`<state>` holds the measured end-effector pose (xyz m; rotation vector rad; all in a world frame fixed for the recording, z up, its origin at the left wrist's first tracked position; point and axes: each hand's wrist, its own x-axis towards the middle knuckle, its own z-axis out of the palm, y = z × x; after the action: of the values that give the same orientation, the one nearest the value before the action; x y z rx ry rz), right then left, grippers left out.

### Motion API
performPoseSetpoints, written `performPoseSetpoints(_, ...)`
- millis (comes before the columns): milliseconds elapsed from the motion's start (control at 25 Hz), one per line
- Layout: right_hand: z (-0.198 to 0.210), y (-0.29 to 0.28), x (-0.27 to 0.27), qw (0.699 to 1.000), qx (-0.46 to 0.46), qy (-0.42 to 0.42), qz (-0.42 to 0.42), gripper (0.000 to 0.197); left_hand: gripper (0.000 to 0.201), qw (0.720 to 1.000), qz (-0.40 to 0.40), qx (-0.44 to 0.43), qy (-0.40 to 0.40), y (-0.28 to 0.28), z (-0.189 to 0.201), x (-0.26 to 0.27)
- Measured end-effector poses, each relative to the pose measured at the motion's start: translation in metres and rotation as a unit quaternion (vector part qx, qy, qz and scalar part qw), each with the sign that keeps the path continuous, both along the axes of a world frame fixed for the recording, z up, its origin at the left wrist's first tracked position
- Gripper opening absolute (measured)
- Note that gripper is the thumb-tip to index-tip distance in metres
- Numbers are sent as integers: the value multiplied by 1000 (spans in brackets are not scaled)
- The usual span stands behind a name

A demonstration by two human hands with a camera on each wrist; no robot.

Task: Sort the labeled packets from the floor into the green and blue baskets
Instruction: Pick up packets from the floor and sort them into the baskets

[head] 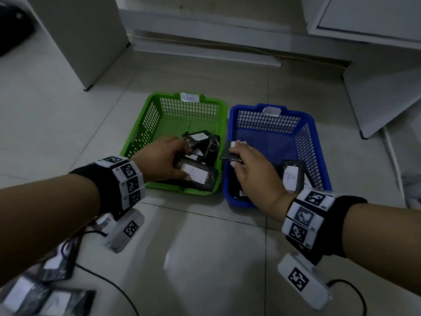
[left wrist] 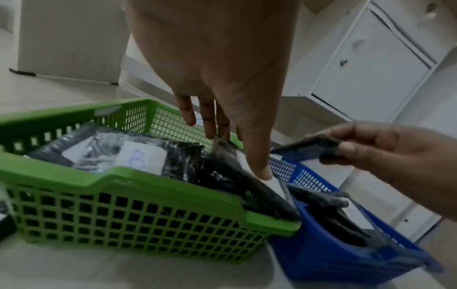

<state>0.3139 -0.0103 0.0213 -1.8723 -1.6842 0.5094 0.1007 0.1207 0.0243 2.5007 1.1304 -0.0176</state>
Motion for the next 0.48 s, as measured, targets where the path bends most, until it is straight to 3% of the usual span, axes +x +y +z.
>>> performPoseSetpoints(80,5,10,-17,998,-13,17,56,31,73,999,-18,2,33,1,-2,-10)
performPoseSetpoints(280,-6,40,-41,986,-90,8,139,19,55,1000,20,-2,-10,-8,-6,-27)
performPoseSetpoints(360,-15,47,-46,976,-148,0,157,17,54,1000,21,-9,-16,-11,-6,-36)
performPoseSetpoints(480,-19,53,-51,974,-159,-11,162,21,62,1000,26,-16,6,-12,-7,-36)
